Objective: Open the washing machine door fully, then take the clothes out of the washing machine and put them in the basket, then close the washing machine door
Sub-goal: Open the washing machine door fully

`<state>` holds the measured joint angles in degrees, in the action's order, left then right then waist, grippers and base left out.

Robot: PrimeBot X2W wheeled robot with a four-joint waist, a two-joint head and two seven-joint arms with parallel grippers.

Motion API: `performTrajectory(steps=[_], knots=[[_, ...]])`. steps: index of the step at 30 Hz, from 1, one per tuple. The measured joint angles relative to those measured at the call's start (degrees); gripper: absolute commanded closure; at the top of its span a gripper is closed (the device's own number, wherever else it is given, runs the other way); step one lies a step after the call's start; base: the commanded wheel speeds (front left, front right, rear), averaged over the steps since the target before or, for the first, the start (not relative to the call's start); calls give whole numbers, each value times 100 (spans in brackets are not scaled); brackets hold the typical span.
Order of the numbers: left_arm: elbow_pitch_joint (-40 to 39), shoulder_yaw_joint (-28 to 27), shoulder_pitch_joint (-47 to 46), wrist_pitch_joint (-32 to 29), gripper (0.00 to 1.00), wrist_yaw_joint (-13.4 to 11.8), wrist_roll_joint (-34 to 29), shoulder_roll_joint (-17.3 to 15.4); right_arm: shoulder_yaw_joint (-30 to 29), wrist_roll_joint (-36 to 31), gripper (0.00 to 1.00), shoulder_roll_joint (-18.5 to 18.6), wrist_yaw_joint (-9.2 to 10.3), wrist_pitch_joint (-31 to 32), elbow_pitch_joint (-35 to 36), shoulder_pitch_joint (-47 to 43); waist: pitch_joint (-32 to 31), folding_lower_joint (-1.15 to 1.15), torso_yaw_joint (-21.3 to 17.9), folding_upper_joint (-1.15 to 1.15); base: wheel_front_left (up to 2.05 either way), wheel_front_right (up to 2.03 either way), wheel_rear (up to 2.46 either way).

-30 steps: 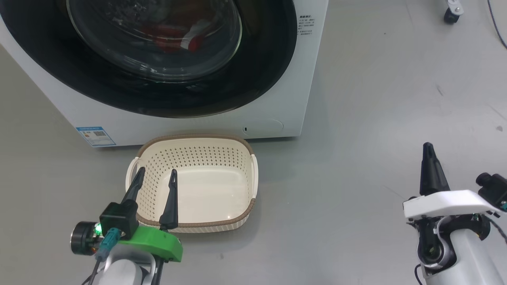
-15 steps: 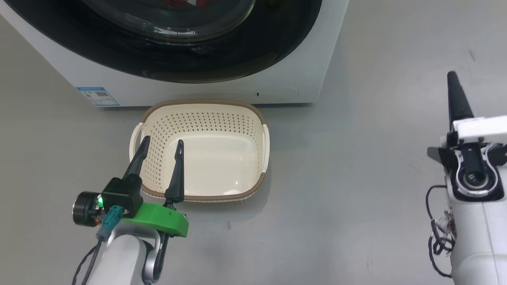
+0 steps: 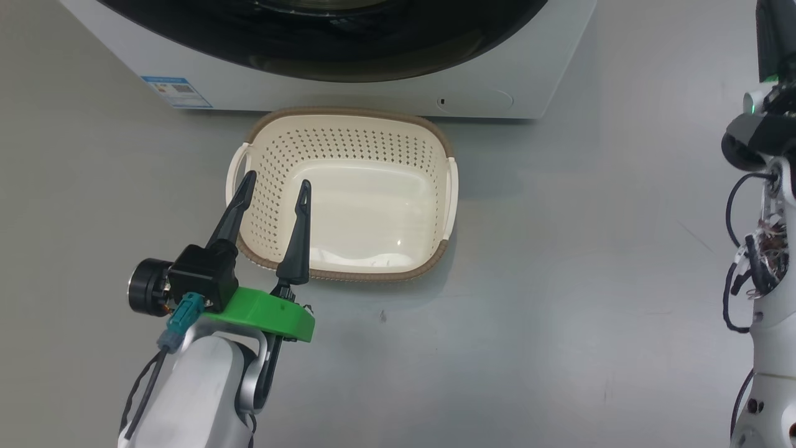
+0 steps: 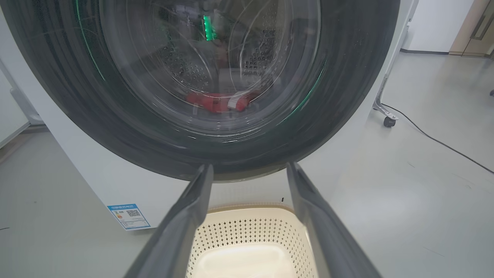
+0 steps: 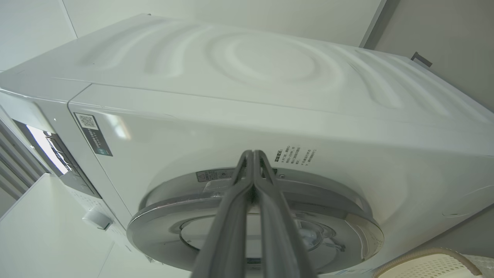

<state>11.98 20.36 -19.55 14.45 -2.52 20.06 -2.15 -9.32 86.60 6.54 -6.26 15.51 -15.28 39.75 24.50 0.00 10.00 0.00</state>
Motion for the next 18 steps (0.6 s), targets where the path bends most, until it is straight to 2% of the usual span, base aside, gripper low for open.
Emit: performTrajectory(steps=[8, 18], knots=[[-148, 172, -188, 1, 0, -66, 81, 5, 247, 256, 100, 248, 290, 705, -140, 821, 310, 0, 234, 0, 0, 0, 0], [-190, 389, -302, 3, 0, -126, 294, 22, 477, 272, 100, 447, 501, 1220, -389, 1528, 568, 0, 472, 0, 0, 0, 0]])
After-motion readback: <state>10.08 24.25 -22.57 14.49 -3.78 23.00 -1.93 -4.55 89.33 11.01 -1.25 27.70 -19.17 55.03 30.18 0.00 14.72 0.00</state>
